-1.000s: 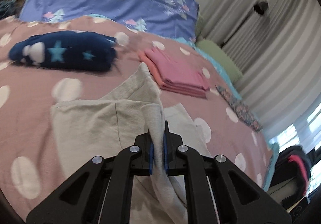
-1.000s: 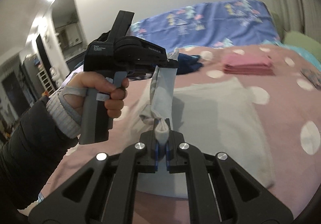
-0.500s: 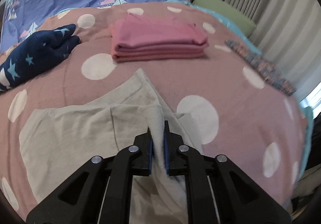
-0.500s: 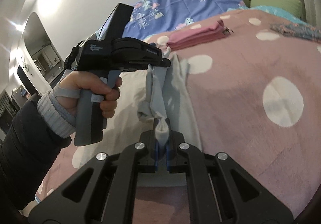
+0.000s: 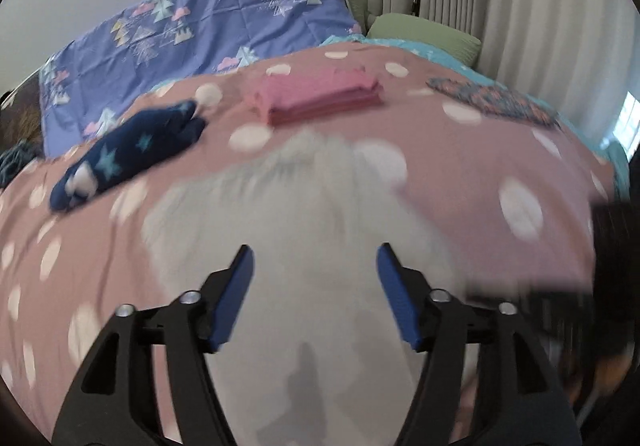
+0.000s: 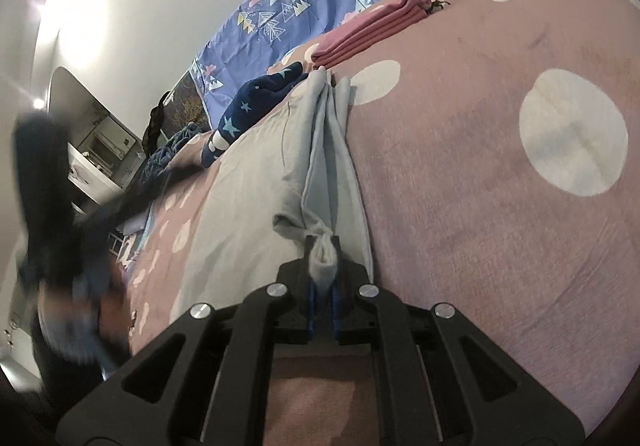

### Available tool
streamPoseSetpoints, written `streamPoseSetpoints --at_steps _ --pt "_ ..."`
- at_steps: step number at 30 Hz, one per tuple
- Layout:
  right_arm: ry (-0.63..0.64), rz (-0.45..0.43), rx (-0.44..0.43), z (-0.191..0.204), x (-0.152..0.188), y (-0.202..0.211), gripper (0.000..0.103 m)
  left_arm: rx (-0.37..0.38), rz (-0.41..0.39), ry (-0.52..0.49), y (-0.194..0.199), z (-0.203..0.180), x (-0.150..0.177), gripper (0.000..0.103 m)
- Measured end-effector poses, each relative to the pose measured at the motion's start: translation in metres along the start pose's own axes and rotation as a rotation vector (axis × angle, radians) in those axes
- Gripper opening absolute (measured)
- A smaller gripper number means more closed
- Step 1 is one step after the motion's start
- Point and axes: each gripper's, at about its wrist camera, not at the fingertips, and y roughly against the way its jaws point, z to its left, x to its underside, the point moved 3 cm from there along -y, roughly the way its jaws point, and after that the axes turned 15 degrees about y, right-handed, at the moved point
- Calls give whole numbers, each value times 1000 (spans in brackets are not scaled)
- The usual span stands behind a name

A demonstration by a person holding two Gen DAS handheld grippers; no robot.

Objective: Fold small clothes
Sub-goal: 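Lay the shirt corner down and open both tools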

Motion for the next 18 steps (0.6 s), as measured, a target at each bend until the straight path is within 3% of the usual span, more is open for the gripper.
streamPoseSetpoints --at_steps 3,7,9,11,13,14,18 --pt "-31 7 -22 -3 2 2 6 -9 40 14 21 11 53 73" --pt "-70 16 -51 -2 2 8 6 -73 73 4 35 20 106 73" --pt "-57 22 -42 -1 0 11 9 -75 72 -6 38 23 118 73" --pt "-37 32 -12 1 1 15 13 -145 54 -21 36 29 125 73" --pt "3 60 27 5 3 16 27 -211 41 -15 30 39 126 73" --pt "15 69 39 6 5 16 31 -215 39 -8 29 41 126 73" --pt "86 93 86 11 10 14 34 -210 27 -5 27 41 124 73"
